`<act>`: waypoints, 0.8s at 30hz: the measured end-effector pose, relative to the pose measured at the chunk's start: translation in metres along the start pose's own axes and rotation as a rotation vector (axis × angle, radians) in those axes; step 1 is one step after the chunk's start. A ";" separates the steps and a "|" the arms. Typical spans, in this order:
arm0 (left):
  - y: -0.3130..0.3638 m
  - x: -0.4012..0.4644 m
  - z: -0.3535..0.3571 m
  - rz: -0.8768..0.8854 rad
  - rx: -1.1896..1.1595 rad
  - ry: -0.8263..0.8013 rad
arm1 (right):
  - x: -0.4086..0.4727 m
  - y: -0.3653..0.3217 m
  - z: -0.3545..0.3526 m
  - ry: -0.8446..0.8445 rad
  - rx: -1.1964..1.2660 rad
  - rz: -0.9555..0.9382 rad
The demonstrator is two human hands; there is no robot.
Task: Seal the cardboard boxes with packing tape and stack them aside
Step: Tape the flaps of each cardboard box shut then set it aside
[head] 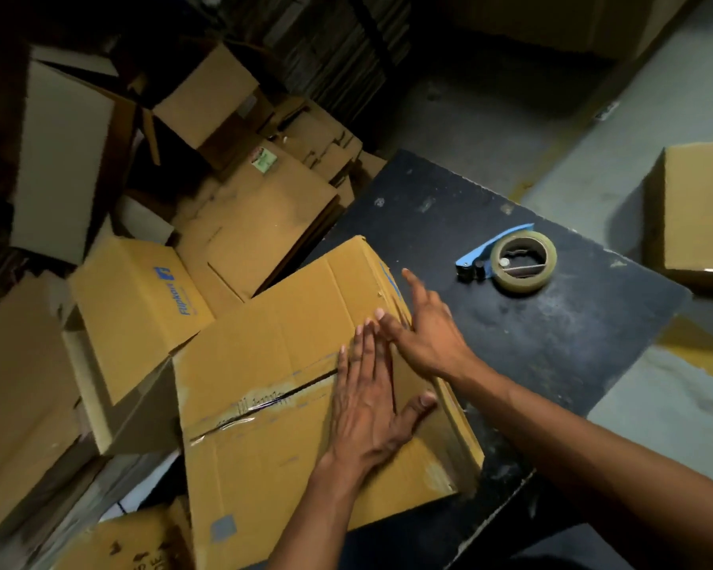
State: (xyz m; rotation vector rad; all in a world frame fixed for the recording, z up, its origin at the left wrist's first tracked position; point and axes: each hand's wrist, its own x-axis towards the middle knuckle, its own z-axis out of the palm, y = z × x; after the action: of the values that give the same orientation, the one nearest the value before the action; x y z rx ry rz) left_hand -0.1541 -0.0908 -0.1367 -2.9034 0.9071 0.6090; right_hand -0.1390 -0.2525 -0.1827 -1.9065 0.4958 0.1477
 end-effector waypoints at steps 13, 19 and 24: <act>-0.008 -0.024 0.005 -0.083 -0.013 0.018 | -0.010 0.004 0.010 -0.062 -0.109 0.066; -0.079 -0.064 0.025 -0.234 -0.049 0.144 | -0.006 0.003 0.001 -0.034 -0.399 -0.095; -0.082 -0.078 0.039 -0.341 -0.104 0.145 | 0.009 -0.014 -0.012 -0.083 -0.700 -0.227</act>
State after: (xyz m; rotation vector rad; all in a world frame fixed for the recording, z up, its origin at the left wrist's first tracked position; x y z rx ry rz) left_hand -0.1809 0.0255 -0.1491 -3.1221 0.3806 0.4353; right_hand -0.1269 -0.2611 -0.1688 -2.6096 0.1695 0.2761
